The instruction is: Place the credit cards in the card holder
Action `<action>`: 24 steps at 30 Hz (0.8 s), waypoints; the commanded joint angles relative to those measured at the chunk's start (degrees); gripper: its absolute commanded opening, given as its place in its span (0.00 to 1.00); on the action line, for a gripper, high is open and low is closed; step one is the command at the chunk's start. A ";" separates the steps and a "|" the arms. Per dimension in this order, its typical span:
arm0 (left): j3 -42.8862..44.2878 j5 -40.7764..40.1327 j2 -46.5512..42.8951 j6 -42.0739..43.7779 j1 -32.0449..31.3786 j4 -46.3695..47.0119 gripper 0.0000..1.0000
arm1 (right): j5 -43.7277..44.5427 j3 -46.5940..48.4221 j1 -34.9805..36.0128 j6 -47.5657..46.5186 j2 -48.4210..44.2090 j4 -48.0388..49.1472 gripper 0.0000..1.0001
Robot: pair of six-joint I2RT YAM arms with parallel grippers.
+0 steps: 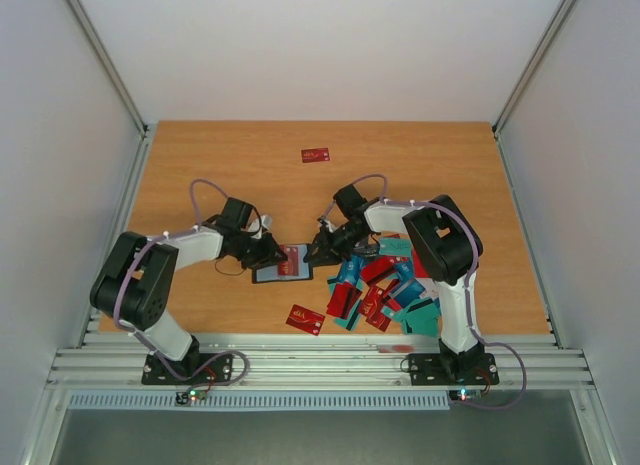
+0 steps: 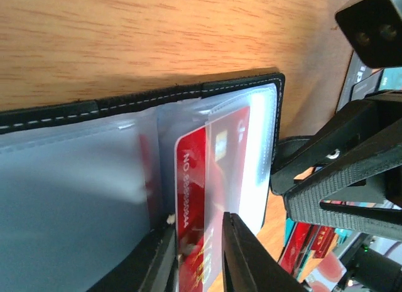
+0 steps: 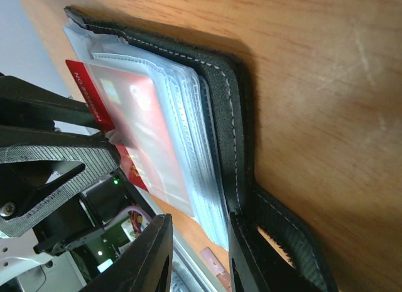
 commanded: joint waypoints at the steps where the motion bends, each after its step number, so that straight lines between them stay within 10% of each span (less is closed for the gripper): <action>1: 3.50 -3.47 0.52 3.02 -0.47 -8.15 0.24 | 2.51 -1.70 0.66 0.33 1.29 -1.05 0.27; 24: 13.37 -10.44 6.07 1.20 -6.90 -19.15 0.37 | 1.61 -2.95 0.66 0.78 0.90 0.86 0.27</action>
